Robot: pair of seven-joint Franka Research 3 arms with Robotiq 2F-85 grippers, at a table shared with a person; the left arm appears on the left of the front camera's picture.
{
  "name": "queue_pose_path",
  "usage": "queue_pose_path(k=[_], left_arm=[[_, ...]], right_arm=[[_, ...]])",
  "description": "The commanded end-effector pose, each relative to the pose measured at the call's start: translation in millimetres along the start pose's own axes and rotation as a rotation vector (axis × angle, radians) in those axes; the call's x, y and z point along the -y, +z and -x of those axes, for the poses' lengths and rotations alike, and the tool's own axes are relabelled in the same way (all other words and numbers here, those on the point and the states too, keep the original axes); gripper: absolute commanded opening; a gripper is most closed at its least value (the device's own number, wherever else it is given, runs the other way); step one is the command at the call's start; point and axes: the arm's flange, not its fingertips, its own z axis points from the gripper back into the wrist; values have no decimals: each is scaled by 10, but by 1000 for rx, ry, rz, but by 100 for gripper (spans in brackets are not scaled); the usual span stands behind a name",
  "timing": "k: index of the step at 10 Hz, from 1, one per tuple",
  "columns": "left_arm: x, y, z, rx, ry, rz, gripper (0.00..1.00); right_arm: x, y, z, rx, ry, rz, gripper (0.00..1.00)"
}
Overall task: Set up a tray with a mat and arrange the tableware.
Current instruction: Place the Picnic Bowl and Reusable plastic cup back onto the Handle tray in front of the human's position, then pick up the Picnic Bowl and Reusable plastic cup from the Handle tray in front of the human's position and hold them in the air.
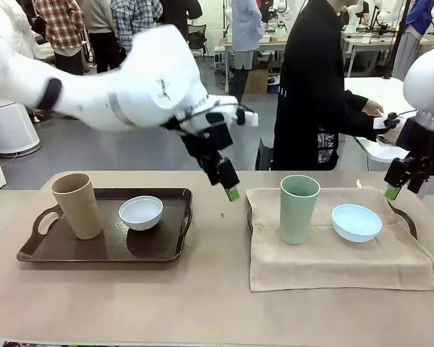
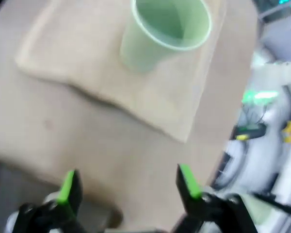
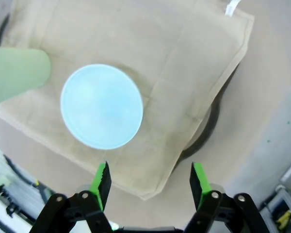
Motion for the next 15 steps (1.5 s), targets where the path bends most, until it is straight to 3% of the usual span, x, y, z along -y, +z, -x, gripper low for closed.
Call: queue_pose_path(k=[1, 2, 3, 4, 13, 14, 15], left_arm=[[496, 401, -247, -145, 191, -74, 100], [609, 596, -218, -199, 254, -185, 100], [649, 769, -190, -157, 237, -223, 100], [446, 512, 5, -115, 195, -145, 100], [446, 512, 5, -115, 195, -145, 100], [434, 499, -62, -130, 205, -165, 100], [32, 826, 332, -97, 342, -164, 100]], right_arm=[[-157, 175, 120, 12, 27, 31, 84], [-217, 289, 124, 2, 20, 64, 84], [-229, 331, 77, -10, 4, 83, 84], [-141, 255, 59, 18, 25, 24, 84], [-141, 255, 59, 18, 25, 24, 84], [-141, 255, 59, 18, 25, 24, 84], [-143, 268, 76, 5, 21, 32, 84]])
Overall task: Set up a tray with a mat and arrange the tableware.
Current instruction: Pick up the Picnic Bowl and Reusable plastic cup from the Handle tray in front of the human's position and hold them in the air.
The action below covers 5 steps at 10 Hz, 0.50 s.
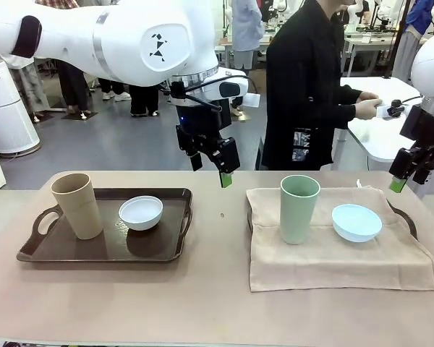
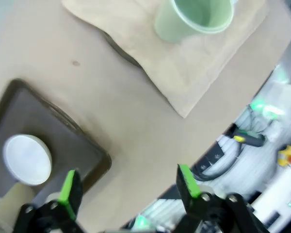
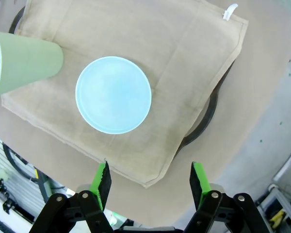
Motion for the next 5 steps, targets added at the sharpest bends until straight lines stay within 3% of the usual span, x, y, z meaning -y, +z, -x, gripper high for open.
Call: queue_pose_path(k=[1, 3, 5], left_arm=[[-958, 442, 740, 64, 266, 50, 100], [-1810, 931, 1654, 149, 517, 65, 100], [-2283, 1186, 2284, 278, 609, 146, 100]], right_arm=[[24, 40, 59, -11, -21, -28, 84], [154, 192, 170, -2, -89, -127, 84], [549, 469, 391, 102, -224, -687, 84]])
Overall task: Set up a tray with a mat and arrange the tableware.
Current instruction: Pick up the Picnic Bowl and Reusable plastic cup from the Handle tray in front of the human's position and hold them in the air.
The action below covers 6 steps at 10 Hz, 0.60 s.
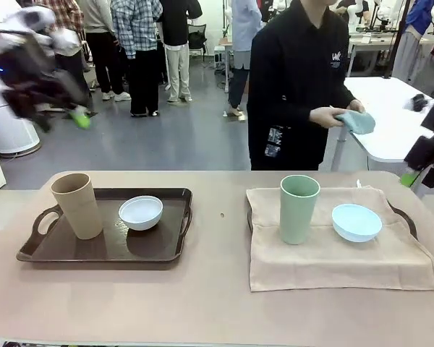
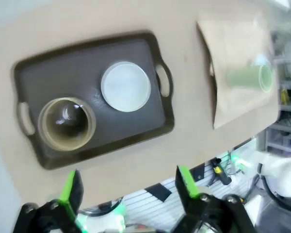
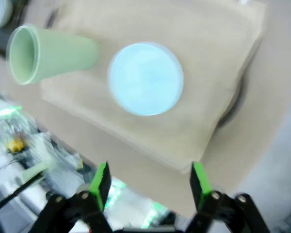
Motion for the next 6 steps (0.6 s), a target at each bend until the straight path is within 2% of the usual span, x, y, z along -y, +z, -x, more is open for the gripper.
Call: queue_pose_path(k=[1, 2, 3, 5, 6], left_arm=[[-444, 60, 167, 109, 8, 205, 100], [-547, 109, 287, 139, 10, 204, 100], [-372, 197, 130, 57, 41, 74, 100], [-372, 197, 130, 57, 41, 74, 100], [-558, 248, 223, 92, 43, 128, 100]], right_arm=[[453, 518, 160, 220, -160, -695, 84], [600, 627, 303, 385, -304, -457, 84], [145, 261, 156, 44, -14, -161, 84], [145, 261, 156, 44, -14, -161, 84], [347, 503, 300, 107, -67, -253, 84]])
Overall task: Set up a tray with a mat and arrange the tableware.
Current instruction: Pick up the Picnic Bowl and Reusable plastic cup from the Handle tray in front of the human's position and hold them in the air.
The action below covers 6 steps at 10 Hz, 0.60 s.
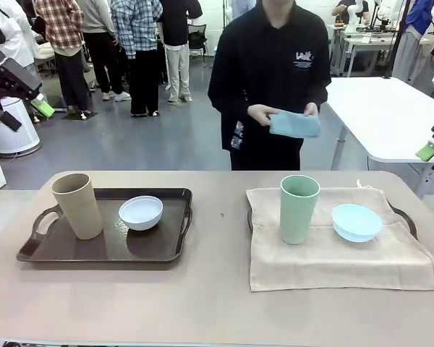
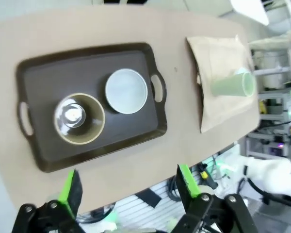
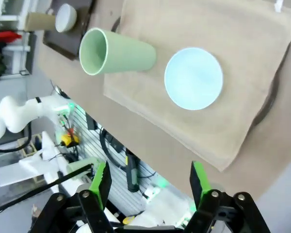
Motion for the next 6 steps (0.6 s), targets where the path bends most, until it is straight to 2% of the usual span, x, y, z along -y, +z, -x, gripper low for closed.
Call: queue_pose_path(k=[1, 3, 4, 5, 6], left_arm=[[-470, 214, -141, 64, 142, 185, 100], [-1253, 557, -31, 111, 330, 330, 100], [-1699, 620, 101, 69, 425, 404, 100], [-2023, 657, 152, 65, 504, 512, 100], [-2281, 684, 322, 117, 546, 676, 100]], right_arm=[[372, 374, 79, 90, -124, -294, 84], [1058, 814, 353, 197, -246, -554, 84], [1434, 1038, 599, 247, -280, -685, 84], [1680, 1175, 790, 286, -254, -875, 84], [1843, 1206, 932, 329, -238, -1040, 84]])
